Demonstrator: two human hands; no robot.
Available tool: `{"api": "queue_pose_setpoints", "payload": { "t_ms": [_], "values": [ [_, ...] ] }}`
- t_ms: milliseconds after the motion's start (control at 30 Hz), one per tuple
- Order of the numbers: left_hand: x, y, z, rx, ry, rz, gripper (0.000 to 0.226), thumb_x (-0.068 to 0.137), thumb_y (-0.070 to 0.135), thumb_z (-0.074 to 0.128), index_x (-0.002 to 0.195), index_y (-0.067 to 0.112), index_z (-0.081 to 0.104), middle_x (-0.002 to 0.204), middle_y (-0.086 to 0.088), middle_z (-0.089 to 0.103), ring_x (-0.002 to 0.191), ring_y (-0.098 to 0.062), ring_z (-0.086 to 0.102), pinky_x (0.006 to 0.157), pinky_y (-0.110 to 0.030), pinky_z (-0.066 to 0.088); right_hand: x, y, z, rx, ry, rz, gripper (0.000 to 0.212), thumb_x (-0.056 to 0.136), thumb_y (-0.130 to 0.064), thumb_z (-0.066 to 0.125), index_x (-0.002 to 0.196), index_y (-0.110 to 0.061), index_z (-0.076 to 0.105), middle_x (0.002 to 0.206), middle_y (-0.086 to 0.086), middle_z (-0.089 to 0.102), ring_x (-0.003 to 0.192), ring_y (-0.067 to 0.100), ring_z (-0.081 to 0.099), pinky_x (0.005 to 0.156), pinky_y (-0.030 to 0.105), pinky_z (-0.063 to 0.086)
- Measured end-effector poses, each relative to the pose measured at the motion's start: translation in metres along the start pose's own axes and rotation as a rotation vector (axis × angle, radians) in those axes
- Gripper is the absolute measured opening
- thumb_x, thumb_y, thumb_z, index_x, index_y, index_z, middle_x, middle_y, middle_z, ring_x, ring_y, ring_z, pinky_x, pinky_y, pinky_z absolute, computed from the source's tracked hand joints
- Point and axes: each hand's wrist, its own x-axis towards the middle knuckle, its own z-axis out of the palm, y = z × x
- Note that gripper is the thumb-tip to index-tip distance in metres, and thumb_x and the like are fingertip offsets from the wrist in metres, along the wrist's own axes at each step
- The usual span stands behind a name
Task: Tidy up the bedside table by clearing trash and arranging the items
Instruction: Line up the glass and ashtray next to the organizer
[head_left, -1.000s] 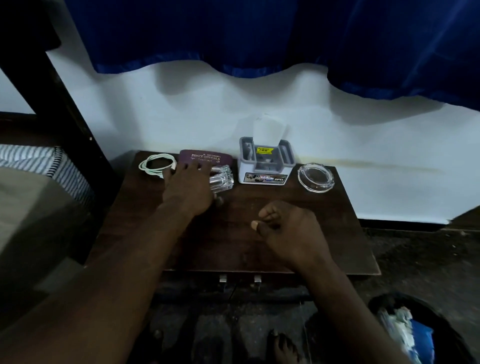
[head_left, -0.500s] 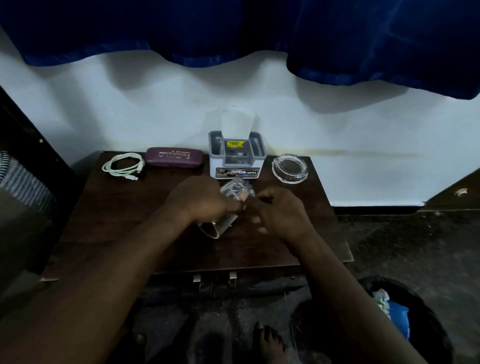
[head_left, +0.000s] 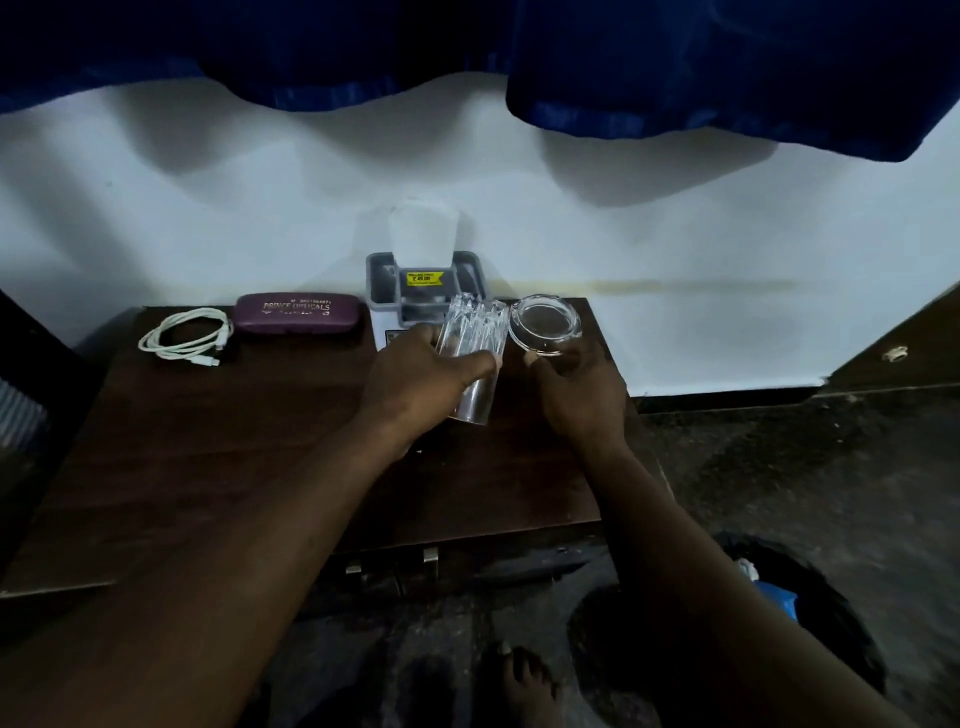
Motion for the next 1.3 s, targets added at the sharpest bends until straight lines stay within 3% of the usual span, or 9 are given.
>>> {"api": "queue_pose_setpoints", "payload": {
  "t_ms": [200,367,500,767,900,1000,1100,1167,1300],
  "values": [
    [0.002,0.0,0.013,-0.021,0.024,0.047,0.046,0.069,0.042,0.087,0.102,0.025,0.06,0.087,0.013,0.069,0.075,0.0,0.064,0.063,-0.023,0.049,0.037,0.008,0.016,-0.103,0.065,-0.05,0.087,0.077,-0.05,0.082,0.147,-0.016,0.043,0.141,0.014,0.055,0.13,0.035,0.054,0.102,0.039,0.047],
    [0.009,-0.006,0.016,-0.003,0.037,0.082,0.052,0.069,0.04,0.087,0.109,0.024,0.058,0.09,0.011,0.068,0.078,-0.003,0.065,0.067,-0.025,0.053,0.062,0.008,0.032,-0.184,0.077,-0.022,0.101,0.066,-0.073,0.074,0.148,-0.025,0.04,0.146,0.007,0.054,0.133,0.039,0.049,0.096,0.042,0.042],
    [0.015,-0.011,0.016,0.003,0.071,0.091,0.053,0.067,0.04,0.088,0.107,0.024,0.058,0.088,0.011,0.068,0.079,-0.005,0.065,0.066,-0.026,0.052,0.066,0.006,0.036,-0.265,0.052,-0.025,0.112,0.069,-0.074,0.075,0.159,-0.027,0.029,0.162,0.004,0.038,0.139,0.039,0.037,0.1,0.045,0.045],
    [0.013,-0.011,0.007,-0.01,0.104,0.139,0.059,0.066,0.038,0.089,0.115,0.028,0.058,0.092,0.017,0.07,0.082,0.0,0.066,0.072,-0.022,0.052,0.075,-0.002,0.039,-0.345,0.065,-0.117,0.088,0.068,-0.075,0.072,0.139,-0.026,0.054,0.139,0.007,0.062,0.127,0.037,0.05,0.099,0.045,0.048],
    [0.012,-0.005,0.005,-0.056,0.145,0.121,0.053,0.069,0.039,0.087,0.111,0.026,0.059,0.091,0.014,0.07,0.08,-0.001,0.067,0.074,-0.026,0.056,0.075,-0.03,0.029,-0.128,-0.022,-0.017,0.07,0.076,-0.072,0.073,0.121,-0.018,0.069,0.12,0.008,0.073,0.115,0.03,0.066,0.1,0.038,0.052],
    [0.011,-0.004,0.004,-0.072,0.146,0.122,0.054,0.069,0.042,0.087,0.113,0.026,0.06,0.091,0.013,0.071,0.081,-0.004,0.068,0.072,-0.026,0.055,0.079,-0.041,0.024,0.377,-0.12,0.244,0.056,0.08,-0.07,0.07,0.088,-0.014,0.076,0.09,0.006,0.077,0.085,0.028,0.074,0.081,0.043,0.064],
    [0.009,-0.005,0.004,-0.083,0.127,0.109,0.054,0.07,0.042,0.087,0.112,0.026,0.059,0.092,0.011,0.071,0.081,-0.005,0.069,0.074,-0.032,0.059,0.081,-0.036,0.018,0.902,-0.235,0.499,0.058,0.092,-0.059,0.058,0.121,-0.01,0.07,0.107,0.015,0.075,0.087,0.031,0.072,0.061,0.036,0.062],
    [0.009,-0.006,0.003,-0.095,0.117,0.105,0.055,0.07,0.041,0.087,0.114,0.026,0.059,0.094,0.012,0.071,0.083,-0.005,0.069,0.078,-0.037,0.061,0.081,-0.028,0.016,0.96,-0.224,0.558,0.053,0.102,-0.053,0.046,0.134,-0.014,0.063,0.121,0.018,0.073,0.093,0.036,0.073,0.057,0.037,0.061],
    [0.009,-0.006,0.004,-0.113,0.118,0.102,0.056,0.07,0.04,0.087,0.116,0.025,0.059,0.095,0.012,0.071,0.084,-0.004,0.069,0.081,-0.038,0.061,0.081,-0.018,0.014,0.863,-0.163,0.511,0.038,0.105,-0.042,0.046,0.126,-0.02,0.068,0.112,0.017,0.075,0.079,0.033,0.076,0.052,0.038,0.061]
  ]
}}
